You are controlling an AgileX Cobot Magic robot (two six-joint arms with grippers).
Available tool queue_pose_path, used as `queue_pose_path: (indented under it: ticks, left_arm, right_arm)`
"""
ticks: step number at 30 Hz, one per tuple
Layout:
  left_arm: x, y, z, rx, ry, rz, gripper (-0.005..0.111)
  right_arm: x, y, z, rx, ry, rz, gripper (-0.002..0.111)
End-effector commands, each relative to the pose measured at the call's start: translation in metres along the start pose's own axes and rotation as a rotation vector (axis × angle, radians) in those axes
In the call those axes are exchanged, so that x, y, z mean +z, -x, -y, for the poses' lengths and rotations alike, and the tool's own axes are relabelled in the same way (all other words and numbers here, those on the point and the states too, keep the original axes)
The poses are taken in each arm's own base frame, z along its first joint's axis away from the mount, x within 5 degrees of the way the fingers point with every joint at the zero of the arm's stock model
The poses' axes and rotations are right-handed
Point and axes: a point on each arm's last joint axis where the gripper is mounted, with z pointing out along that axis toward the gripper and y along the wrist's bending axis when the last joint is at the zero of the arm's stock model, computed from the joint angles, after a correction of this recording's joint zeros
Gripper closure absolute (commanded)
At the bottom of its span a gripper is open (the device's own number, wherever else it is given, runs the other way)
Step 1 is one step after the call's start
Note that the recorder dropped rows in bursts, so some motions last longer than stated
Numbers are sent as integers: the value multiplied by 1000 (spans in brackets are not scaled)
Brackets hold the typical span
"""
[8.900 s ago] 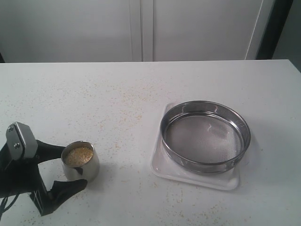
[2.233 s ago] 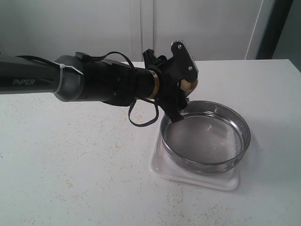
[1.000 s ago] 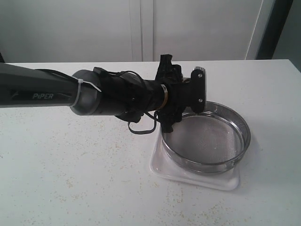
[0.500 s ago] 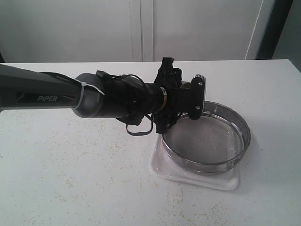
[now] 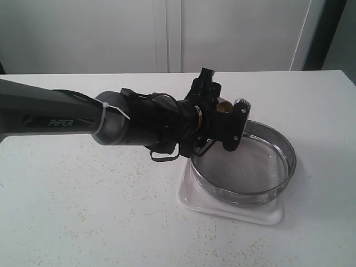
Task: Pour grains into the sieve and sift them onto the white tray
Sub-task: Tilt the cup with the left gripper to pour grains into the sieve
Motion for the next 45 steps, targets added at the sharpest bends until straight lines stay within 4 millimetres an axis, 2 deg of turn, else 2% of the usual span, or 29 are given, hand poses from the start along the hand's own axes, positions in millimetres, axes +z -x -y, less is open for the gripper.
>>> queue_pose_path:
  ticks: [1, 15, 23, 35, 37, 42, 45]
  left_arm:
    - [-7, 9, -8, 70, 34, 5, 107]
    - [-7, 6, -9, 75, 41, -20, 107]
    - [3, 1, 4, 161, 23, -97, 107]
    - [3, 1, 3, 308, 17, -102, 107]
    - [3, 1, 3, 340, 16, -98, 107]
    - [4, 6, -17, 316, 72, -91, 107]
    - [7, 9, -13, 320, 62, -66, 107]
  right_arm:
    - [0, 0, 0, 1, -8, 16, 108]
    - [0, 0, 0, 1, -8, 16, 108]
    - [0, 0, 0, 1, -8, 16, 108]
    - [0, 0, 0, 1, -8, 16, 108]
    - [0, 0, 0, 1, -8, 16, 108]
    - [0, 0, 0, 1, -8, 16, 108]
    - [0, 0, 0, 1, -8, 16, 108]
